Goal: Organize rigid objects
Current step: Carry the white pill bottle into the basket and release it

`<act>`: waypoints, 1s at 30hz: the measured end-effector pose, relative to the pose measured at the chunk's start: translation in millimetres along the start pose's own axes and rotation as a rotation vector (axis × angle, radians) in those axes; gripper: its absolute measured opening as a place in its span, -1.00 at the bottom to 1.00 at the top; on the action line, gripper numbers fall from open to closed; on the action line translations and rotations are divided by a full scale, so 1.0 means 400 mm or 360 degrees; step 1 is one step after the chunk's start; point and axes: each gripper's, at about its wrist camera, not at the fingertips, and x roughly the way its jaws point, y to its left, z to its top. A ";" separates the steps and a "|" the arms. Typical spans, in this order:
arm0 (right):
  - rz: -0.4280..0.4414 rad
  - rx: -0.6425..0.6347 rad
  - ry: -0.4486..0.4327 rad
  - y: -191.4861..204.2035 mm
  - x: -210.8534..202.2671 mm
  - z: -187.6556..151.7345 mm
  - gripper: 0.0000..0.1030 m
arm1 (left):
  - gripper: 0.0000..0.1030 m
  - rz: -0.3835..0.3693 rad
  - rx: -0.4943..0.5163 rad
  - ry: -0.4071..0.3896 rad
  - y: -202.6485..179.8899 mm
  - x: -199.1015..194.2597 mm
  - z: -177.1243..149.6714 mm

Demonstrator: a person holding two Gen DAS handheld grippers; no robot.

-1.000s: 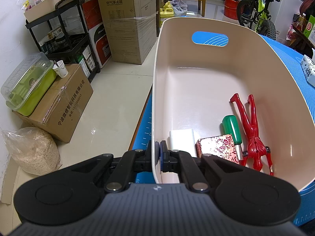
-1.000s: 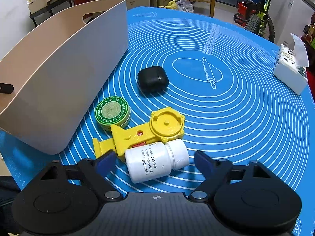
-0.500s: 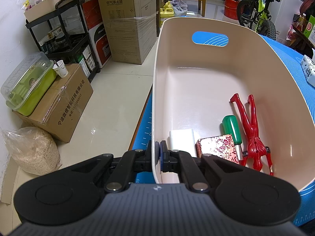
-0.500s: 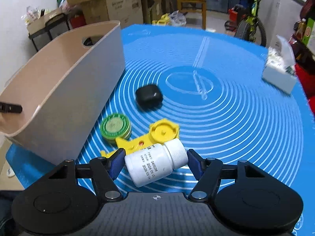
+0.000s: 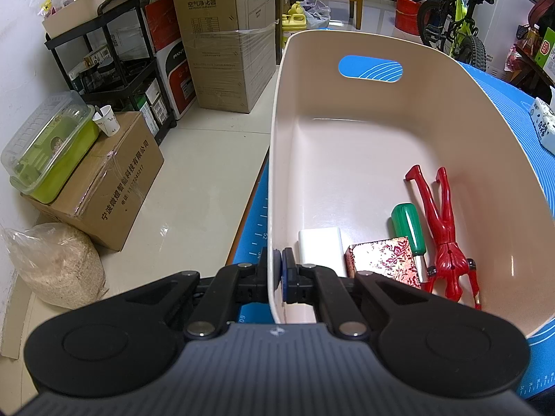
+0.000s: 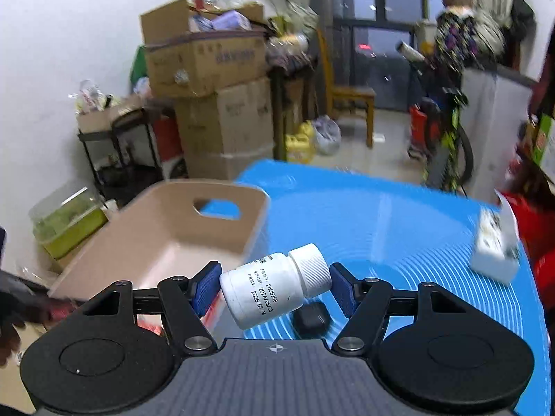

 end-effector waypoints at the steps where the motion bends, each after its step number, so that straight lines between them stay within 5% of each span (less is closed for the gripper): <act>1: 0.0011 -0.0019 -0.0007 0.015 0.009 0.012 0.37 | -0.86 0.0000 0.0000 0.0000 0.001 0.001 -0.001; 8: 0.0080 -0.0142 0.0044 0.131 0.082 0.047 0.37 | -0.86 0.0000 0.0000 0.0000 -0.001 0.002 -0.002; 23: 0.0116 -0.0420 0.0477 0.297 0.223 -0.055 0.38 | -0.86 -0.0009 -0.0007 0.0001 -0.003 0.000 -0.002; 30: 0.0097 -0.0393 0.0430 0.281 0.202 -0.048 0.48 | -0.86 -0.0014 -0.0010 0.0002 -0.002 0.000 0.000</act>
